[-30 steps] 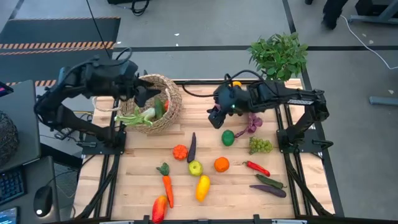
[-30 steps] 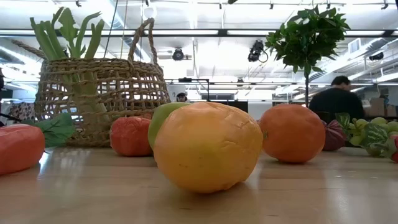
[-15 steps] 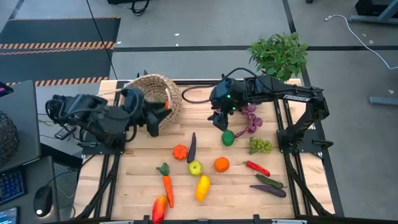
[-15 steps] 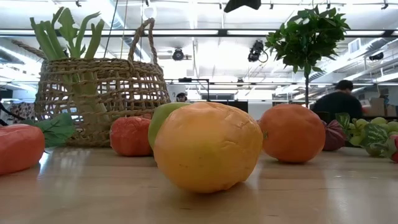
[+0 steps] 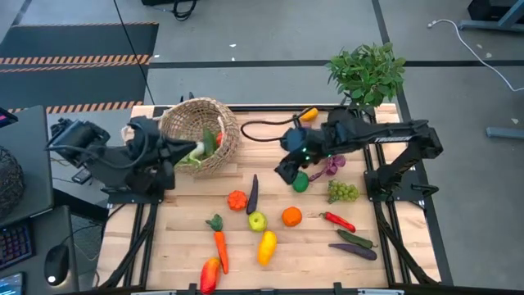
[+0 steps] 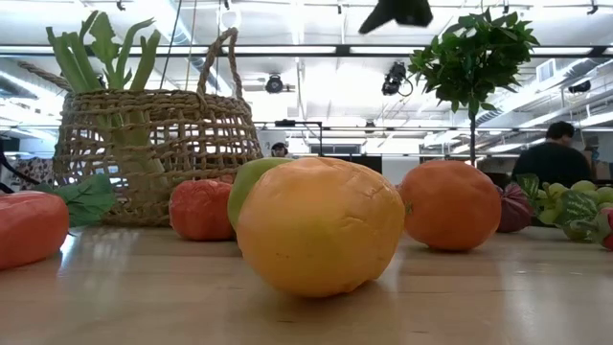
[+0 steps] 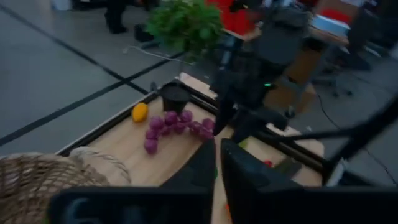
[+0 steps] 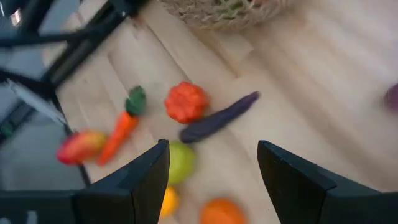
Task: Build produce basket
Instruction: Put the top violet eggplant into the brown basket
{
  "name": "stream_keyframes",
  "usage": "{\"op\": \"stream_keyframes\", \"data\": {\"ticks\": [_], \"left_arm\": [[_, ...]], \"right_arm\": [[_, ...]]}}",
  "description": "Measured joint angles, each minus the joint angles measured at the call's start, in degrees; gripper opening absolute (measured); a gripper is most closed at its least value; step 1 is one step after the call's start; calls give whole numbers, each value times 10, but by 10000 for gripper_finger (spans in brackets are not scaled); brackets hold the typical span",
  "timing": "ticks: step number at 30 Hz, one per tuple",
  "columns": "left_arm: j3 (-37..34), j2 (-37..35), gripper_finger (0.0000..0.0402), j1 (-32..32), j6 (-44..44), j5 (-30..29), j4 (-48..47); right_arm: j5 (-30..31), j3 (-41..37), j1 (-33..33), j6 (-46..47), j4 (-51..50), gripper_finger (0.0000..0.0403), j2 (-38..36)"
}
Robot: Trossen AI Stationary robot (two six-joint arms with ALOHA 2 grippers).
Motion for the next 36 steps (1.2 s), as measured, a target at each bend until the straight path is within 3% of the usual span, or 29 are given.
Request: {"op": "stream_keyframes", "data": {"ticks": [4,11,16,27,32,36], "left_arm": [[0,-3,8,-33,18,12,-2],[0,1,4,-43,32,85,27],[0,27,5,-36,119,145,112],[-2,47,3,60,177,249,117],[-86,45,4,132,184,341,194],[-171,49,4,173,176,407,308]], "right_arm": [[5,-64,23,95,112,248,2],[102,-91,47,165,219,238,5],[116,-92,43,167,218,230,7],[95,-92,40,151,213,229,7],[60,-91,34,123,203,229,2],[55,-91,34,105,128,229,-3]]}}
